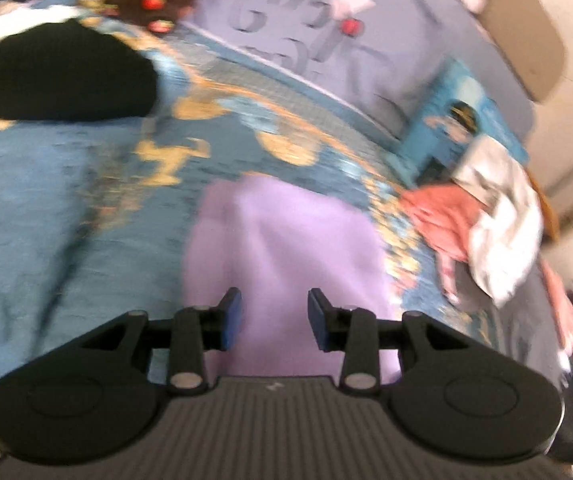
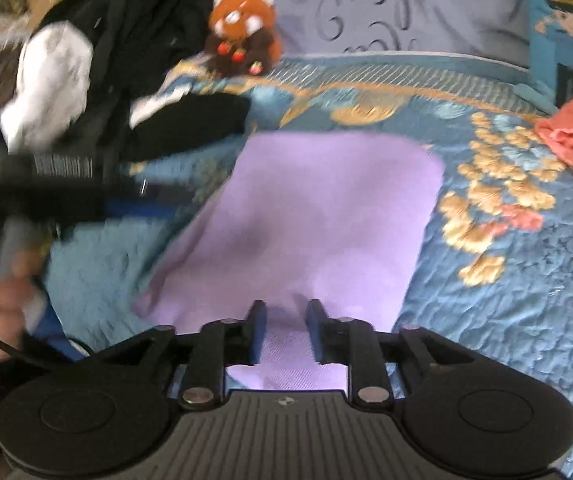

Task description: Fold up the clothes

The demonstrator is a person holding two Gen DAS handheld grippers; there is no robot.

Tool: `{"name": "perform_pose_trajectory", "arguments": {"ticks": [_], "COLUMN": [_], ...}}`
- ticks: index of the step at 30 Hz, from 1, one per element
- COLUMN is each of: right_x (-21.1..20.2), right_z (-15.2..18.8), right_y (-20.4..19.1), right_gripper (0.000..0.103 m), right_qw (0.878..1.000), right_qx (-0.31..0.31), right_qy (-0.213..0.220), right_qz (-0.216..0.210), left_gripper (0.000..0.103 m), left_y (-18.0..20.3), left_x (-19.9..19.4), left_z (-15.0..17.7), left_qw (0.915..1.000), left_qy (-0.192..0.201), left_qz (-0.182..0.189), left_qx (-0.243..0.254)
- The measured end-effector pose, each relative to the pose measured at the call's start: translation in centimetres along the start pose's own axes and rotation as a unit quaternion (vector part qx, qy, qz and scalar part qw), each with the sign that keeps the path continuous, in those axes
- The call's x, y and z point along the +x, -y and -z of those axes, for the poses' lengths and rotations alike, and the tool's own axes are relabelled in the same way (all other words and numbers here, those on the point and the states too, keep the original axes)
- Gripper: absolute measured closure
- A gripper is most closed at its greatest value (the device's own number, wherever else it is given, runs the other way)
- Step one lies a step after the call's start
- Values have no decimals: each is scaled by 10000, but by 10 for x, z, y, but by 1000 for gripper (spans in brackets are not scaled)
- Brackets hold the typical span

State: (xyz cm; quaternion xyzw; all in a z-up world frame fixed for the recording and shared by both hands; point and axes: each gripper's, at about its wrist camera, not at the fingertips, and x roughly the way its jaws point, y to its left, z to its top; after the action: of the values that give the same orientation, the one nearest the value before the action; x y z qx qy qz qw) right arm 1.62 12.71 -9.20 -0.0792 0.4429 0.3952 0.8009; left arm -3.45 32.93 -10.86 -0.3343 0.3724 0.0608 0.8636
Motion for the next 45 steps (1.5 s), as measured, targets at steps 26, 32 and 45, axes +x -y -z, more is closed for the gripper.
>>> {"name": "perform_pose_trajectory", "arguments": {"ticks": [26,32,45], "right_x": [12,68,74], "right_z": [-60,-100,-104], "right_y": [93,125,134], "right_gripper": [66,60,86], "right_qw": [9941,9889,9817], "right_qx": [834,1434,1880], "right_qy": [418,264,278], "right_qz": [553,275,-141], "left_gripper": [57,57,57], "left_y": [34,30,29], "left_x": [63,70,59], "left_z": [31,33,31], "left_qw": [9841,9791,9829], "left_qy": [-1186,-1318,-1264], "left_qz": [-782,-981,-906], "left_qx": [1071,1195,987]}}
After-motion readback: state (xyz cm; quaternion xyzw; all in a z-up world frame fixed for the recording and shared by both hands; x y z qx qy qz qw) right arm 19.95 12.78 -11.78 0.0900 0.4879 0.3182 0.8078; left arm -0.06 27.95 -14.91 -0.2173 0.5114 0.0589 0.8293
